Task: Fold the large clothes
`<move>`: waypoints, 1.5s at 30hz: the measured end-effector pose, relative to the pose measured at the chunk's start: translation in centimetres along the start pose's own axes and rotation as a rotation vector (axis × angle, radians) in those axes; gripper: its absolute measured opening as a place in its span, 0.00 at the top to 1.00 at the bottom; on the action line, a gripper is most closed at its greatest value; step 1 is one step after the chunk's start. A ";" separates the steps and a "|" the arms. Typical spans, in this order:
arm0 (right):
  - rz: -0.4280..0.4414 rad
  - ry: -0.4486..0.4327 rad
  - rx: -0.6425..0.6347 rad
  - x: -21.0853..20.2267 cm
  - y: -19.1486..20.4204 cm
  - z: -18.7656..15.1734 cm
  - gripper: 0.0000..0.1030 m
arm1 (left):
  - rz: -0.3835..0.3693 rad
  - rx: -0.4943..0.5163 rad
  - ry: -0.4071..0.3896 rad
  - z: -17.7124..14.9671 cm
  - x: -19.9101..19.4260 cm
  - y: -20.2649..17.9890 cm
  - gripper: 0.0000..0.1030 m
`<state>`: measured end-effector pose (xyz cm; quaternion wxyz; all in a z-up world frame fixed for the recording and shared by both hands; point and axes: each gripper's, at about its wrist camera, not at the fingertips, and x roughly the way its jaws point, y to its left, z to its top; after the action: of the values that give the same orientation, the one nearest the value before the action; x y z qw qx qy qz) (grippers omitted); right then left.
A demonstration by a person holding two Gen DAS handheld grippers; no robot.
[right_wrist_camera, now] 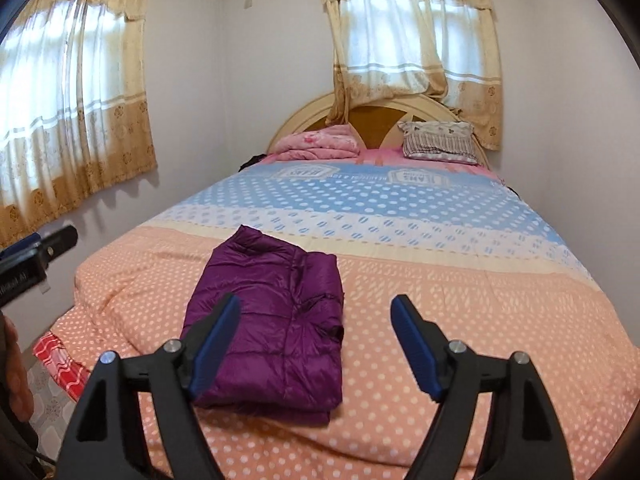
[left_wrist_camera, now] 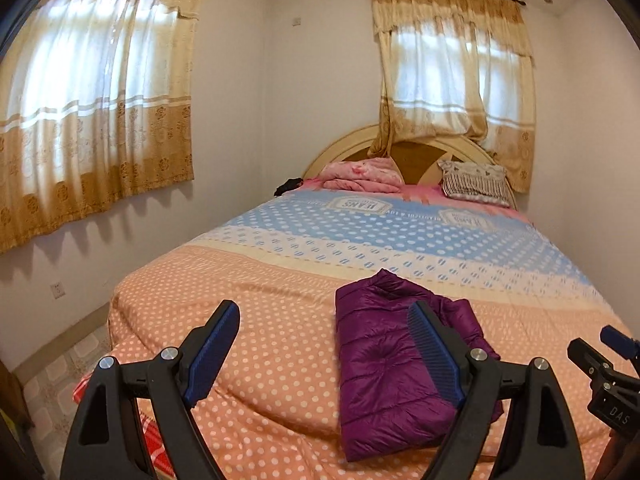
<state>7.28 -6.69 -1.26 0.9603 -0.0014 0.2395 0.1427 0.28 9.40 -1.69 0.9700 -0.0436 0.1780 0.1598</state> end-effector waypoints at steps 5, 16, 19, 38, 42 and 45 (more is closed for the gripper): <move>-0.046 -0.019 0.019 -1.2 -0.7 0.5 0.22 | 0.014 0.013 0.021 -0.5 -0.2 -0.5 0.16; -0.037 -0.012 0.013 -1.2 -0.8 -0.4 0.22 | 0.007 0.010 0.051 -1.3 1.0 -0.4 0.16; -0.037 -0.013 0.015 -1.3 -0.8 -0.4 0.22 | 0.007 0.010 0.049 -1.4 1.0 -0.4 0.16; -0.013 -0.002 0.021 -1.3 -0.6 -0.7 0.22 | -0.002 0.012 0.053 -1.3 1.0 -0.2 0.16; -0.012 0.002 0.022 -1.3 -0.5 -0.8 0.22 | -0.001 0.015 0.060 -1.3 1.1 -0.3 0.16; -0.011 0.005 0.021 -1.2 -0.4 -0.8 0.22 | -0.003 0.015 0.060 -1.3 1.2 -0.1 0.16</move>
<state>5.99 -7.42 -1.44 0.9605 0.0068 0.2431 0.1350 0.95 9.45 -3.28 0.9647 -0.0412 0.2082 0.1558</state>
